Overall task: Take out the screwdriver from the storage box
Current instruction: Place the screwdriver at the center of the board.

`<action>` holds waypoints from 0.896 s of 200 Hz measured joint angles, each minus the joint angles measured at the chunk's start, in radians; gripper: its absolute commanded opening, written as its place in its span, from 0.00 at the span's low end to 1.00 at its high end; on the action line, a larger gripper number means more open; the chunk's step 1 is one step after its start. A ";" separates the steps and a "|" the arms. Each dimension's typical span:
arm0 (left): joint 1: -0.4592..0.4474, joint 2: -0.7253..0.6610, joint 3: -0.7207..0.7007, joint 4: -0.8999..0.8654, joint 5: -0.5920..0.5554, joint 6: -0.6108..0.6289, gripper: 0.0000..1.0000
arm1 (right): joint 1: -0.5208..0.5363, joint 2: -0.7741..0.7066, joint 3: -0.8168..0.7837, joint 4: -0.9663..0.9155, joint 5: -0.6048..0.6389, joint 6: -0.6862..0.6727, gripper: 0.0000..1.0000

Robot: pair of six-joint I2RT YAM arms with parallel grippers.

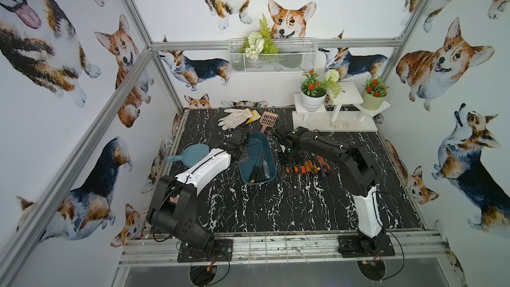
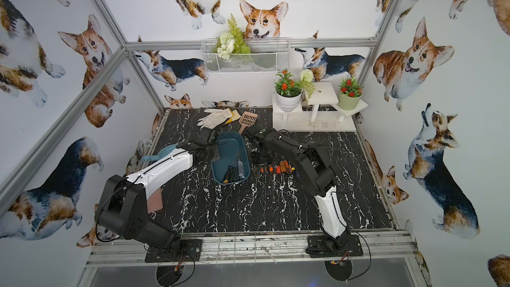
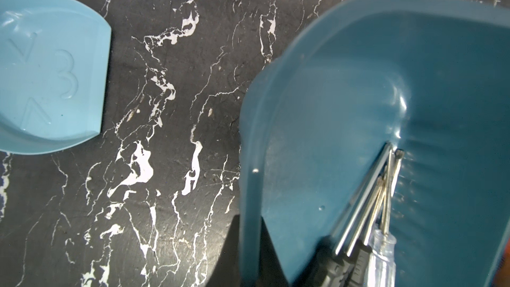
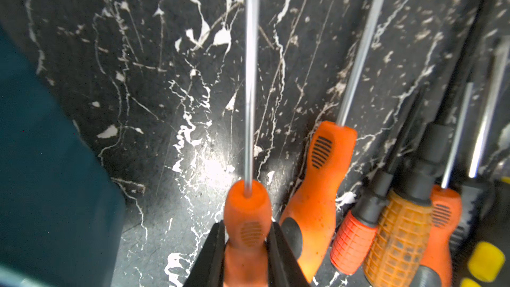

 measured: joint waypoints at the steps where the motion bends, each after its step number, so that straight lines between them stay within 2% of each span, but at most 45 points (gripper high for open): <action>1: 0.000 0.000 0.000 0.000 0.000 0.000 0.00 | 0.000 0.001 0.000 0.000 0.000 -0.001 0.00; 138: 0.000 0.007 0.000 0.000 -0.003 0.004 0.00 | -0.006 0.062 0.016 -0.021 0.001 -0.021 0.00; 179: 0.000 0.012 0.016 -0.004 -0.003 0.008 0.00 | -0.008 0.067 0.018 -0.022 0.001 -0.035 0.10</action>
